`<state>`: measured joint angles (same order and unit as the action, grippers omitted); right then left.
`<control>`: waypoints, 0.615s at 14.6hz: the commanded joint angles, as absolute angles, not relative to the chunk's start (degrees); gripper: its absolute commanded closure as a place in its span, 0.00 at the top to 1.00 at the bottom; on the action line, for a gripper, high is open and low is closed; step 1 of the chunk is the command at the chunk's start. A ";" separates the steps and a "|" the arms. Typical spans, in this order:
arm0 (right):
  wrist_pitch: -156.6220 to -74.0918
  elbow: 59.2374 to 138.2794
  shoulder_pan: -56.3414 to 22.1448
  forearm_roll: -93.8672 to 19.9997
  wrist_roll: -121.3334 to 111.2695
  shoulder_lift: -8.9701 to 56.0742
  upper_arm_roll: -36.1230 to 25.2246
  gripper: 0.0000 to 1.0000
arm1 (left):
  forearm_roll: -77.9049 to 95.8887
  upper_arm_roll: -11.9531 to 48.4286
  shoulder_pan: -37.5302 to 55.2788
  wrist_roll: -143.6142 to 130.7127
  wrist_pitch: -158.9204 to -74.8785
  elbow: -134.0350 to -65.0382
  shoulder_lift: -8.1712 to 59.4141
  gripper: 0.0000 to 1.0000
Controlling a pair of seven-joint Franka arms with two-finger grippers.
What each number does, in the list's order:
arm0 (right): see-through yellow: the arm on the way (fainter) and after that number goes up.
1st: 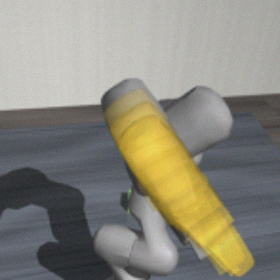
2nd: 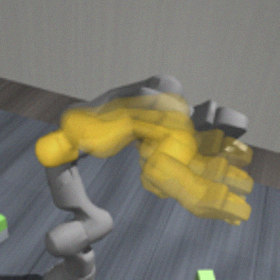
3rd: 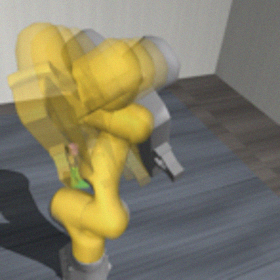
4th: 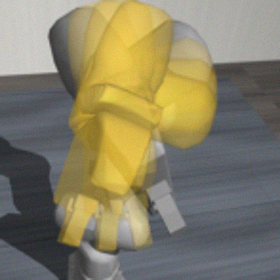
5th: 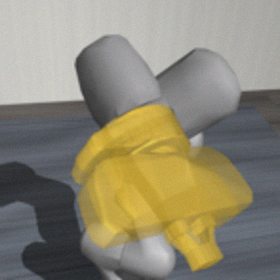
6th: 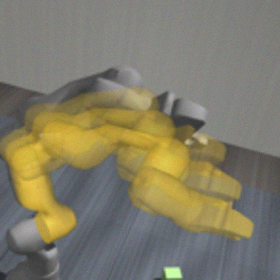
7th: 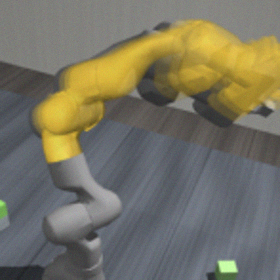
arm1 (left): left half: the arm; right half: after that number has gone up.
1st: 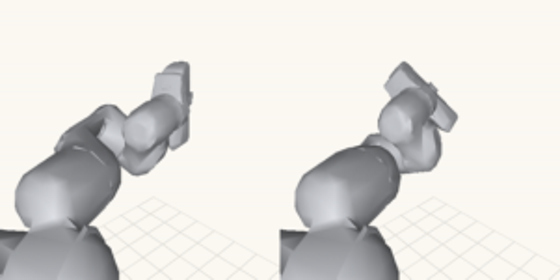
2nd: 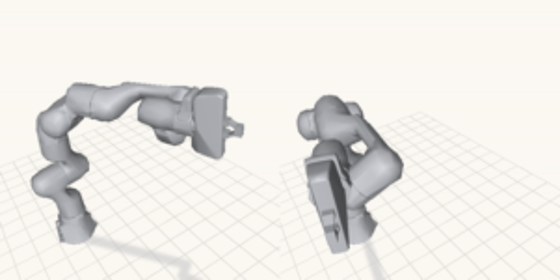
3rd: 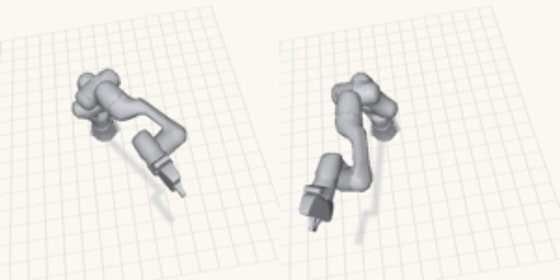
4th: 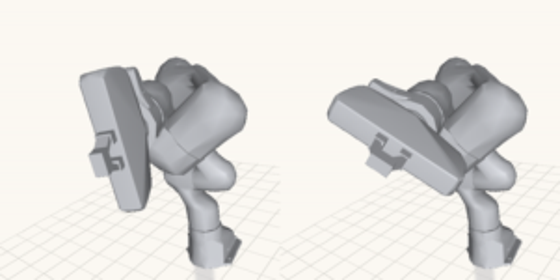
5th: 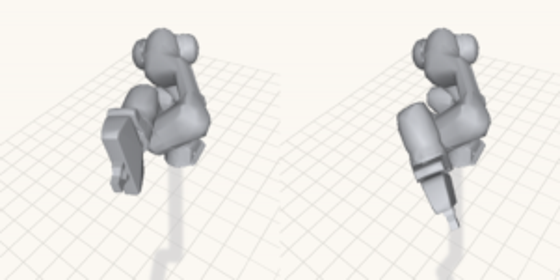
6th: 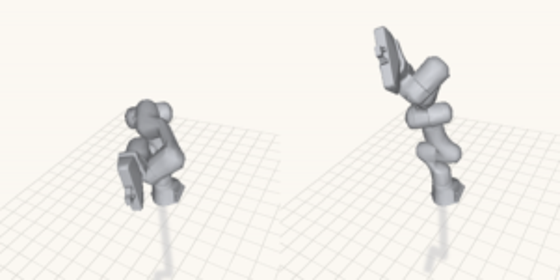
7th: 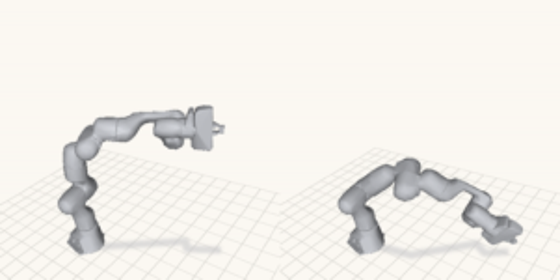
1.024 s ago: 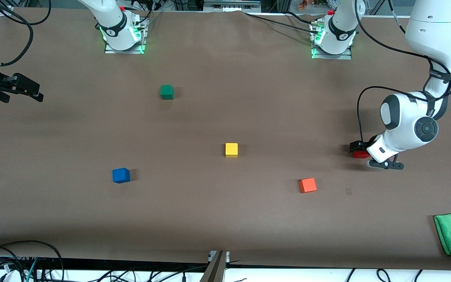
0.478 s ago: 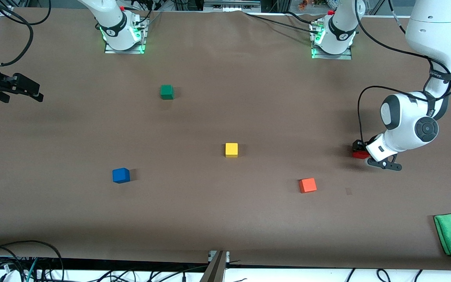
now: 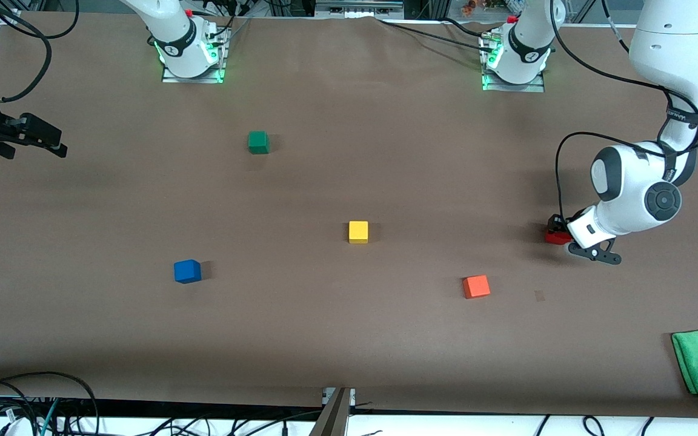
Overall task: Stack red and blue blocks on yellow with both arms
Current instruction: 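Close the left gripper on the red cube and lift it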
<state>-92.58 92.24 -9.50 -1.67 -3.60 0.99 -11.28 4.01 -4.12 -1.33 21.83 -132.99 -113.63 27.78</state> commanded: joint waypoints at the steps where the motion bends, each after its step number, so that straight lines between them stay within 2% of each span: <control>1: -92.72 92.37 -9.58 -1.32 -4.48 0.53 -11.34 1.00 | 5.62 -4.22 -1.06 23.21 -118.19 -105.33 25.05 0.00; 3: -92.72 92.37 -9.58 -1.32 -4.48 0.53 -11.34 1.00 | 5.62 -4.22 -0.97 22.59 -111.03 -100.39 24.87 0.00; 9: -92.72 92.37 -9.58 -1.32 -4.48 0.53 -11.34 1.00 | 14.40 -3.96 2.62 11.45 -111.53 -101.16 25.31 0.00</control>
<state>-92.58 92.24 -9.50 -1.67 -3.60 0.99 -11.28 11.78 -3.69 -0.17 16.18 -111.42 -101.15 24.94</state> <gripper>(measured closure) 0.000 0.441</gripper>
